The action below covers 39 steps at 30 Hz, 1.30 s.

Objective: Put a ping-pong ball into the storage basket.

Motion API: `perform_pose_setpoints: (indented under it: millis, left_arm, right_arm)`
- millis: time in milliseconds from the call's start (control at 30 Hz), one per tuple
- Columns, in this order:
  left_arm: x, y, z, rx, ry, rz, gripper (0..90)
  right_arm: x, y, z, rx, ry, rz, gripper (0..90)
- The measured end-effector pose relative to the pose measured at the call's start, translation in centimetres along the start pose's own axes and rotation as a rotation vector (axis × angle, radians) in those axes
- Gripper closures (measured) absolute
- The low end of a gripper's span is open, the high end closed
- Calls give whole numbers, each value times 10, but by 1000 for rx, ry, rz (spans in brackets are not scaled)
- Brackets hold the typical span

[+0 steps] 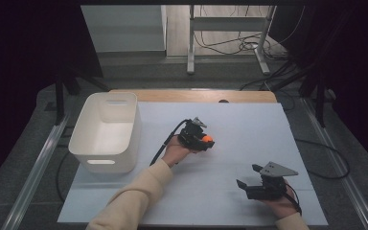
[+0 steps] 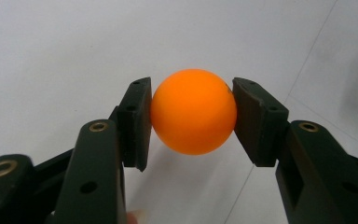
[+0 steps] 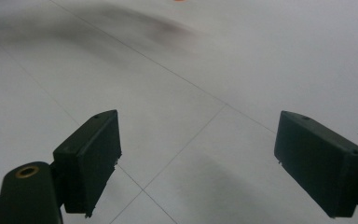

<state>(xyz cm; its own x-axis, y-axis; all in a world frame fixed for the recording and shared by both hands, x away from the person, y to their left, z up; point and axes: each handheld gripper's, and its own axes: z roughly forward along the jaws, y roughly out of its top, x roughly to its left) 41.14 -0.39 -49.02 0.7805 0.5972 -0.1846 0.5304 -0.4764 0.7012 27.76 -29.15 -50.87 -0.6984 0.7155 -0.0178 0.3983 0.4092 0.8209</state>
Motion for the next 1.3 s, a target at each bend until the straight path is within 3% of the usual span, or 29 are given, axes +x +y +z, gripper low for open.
perform_pose_setpoints:
  millis: [1300]
  left_arm:
    - [-14,-16,-56,-116,-3,28,501]
  right_arm:
    - [0,0,0,4,-5,-1,153]
